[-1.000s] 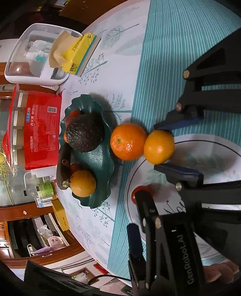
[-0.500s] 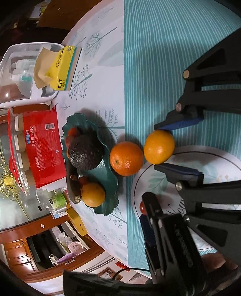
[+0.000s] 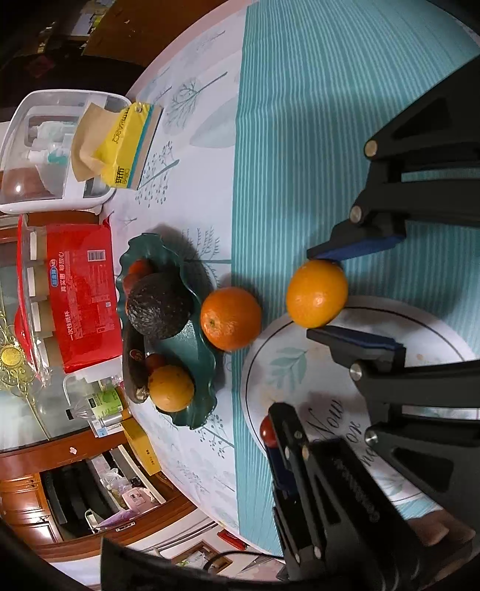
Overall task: Organize fruits
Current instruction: 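Grasp the small mandarin with the right gripper while the left grasps the cherry tomato, then carry the mandarin and cherry tomato onto the green plate and open both grippers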
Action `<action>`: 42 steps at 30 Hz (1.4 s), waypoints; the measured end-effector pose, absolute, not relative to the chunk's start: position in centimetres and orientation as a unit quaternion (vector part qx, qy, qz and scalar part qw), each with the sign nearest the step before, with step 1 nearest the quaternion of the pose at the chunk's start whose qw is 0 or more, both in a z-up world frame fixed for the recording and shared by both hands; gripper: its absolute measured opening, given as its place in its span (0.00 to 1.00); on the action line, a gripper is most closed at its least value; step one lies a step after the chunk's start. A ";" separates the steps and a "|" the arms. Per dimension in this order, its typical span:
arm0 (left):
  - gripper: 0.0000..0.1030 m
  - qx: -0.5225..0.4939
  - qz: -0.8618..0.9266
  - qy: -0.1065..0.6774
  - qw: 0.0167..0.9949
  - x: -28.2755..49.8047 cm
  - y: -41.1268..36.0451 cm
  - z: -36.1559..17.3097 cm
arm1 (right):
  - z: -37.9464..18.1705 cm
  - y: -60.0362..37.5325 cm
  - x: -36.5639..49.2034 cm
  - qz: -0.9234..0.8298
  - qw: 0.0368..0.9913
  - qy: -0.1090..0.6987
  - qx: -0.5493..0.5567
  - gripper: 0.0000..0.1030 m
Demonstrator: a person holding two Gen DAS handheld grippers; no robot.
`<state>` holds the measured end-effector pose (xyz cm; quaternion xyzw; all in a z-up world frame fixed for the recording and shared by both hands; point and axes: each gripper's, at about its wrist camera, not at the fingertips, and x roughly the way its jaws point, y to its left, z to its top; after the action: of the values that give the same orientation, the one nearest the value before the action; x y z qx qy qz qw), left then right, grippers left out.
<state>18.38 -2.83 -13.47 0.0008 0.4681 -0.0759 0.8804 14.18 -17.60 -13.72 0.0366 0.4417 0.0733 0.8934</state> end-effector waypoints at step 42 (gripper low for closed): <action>0.24 -0.002 -0.064 0.478 0.876 32.9 0.1 -0.8 | 0.5 -13.7 31.4 0.138 0.873 0.468 -0.021 0.35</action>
<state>32.85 0.08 -0.81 -0.0017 0.4781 -0.0643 0.8759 31.38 -13.74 0.50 -0.0209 0.4679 0.1376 0.8728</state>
